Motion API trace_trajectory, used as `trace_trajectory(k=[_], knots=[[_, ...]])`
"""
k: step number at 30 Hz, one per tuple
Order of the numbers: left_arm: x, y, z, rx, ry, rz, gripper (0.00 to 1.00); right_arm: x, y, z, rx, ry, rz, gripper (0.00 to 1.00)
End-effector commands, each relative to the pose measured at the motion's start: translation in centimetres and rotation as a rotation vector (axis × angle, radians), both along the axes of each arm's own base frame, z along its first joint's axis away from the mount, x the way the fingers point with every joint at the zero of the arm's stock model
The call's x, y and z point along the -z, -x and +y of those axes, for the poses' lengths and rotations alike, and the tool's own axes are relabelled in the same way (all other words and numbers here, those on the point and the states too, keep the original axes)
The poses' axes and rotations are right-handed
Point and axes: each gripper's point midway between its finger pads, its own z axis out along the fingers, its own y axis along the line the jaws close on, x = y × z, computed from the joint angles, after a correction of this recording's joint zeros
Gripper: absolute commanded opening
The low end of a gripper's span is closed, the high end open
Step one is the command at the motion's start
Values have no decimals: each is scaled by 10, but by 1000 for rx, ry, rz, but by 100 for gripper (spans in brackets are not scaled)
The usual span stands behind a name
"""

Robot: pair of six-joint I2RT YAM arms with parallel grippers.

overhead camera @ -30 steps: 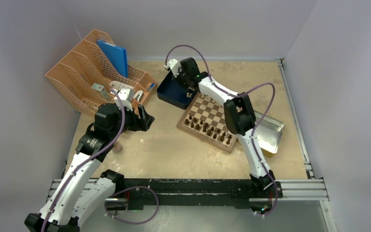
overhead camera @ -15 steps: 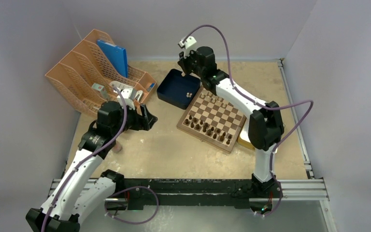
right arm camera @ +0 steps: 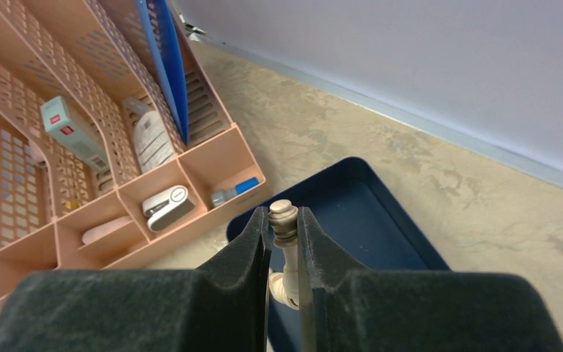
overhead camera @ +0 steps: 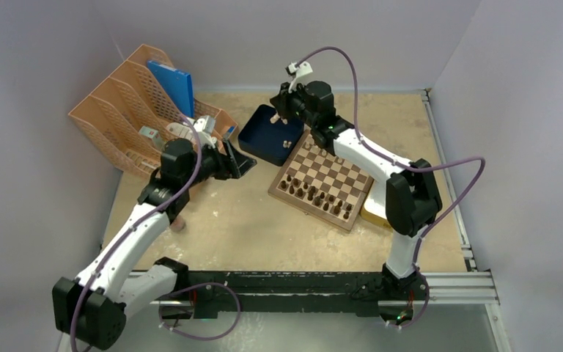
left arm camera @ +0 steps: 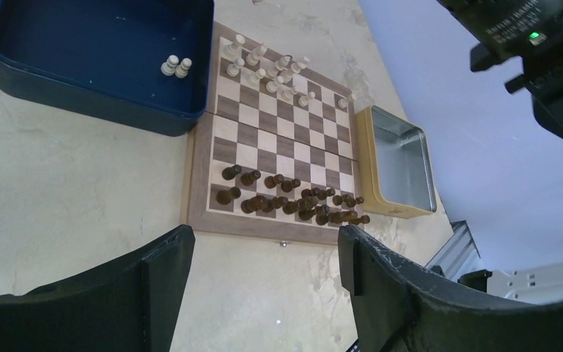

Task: Set up the chess pieces on the board
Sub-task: Pick up the chess piece from the storage box.

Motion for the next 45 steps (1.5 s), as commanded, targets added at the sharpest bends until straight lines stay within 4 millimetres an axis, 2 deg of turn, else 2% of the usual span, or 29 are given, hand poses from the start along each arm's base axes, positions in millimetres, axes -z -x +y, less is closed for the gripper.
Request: trace_trajectory(k=[1,5,11,15,19,24,27,29,33,37,41,45], knots=[[-31,-26,-23,44,113,-75,71,-54,17,5,-30,-169,-46,3],[-30,-37,-32,53,226,-1,71,-59,28,2,-47,-205,-17,3],[-50,-39,-38,30,505,68,71,-74,38,-12,-31,-288,21,3],[-54,-44,-40,28,564,75,70,-78,45,-16,-57,-326,40,3],[-53,-49,-41,46,537,25,68,-79,53,-17,-92,-361,65,3],[-44,-46,-47,90,544,65,67,-85,65,-16,-130,-409,80,3],[-51,-44,-56,184,501,18,66,-86,74,-13,-179,-419,75,3],[-56,-49,-59,243,415,-46,64,-87,77,-14,-183,-427,65,3],[-60,-67,-51,186,266,-120,63,-93,85,-14,-213,-461,59,3],[-70,-68,-47,188,204,-218,56,-99,90,-11,-251,-464,54,3],[-74,-73,-46,197,134,-222,51,-101,98,-6,-307,-456,53,4],[-80,-74,-48,205,144,-219,46,-104,102,-2,-347,-444,39,4]])
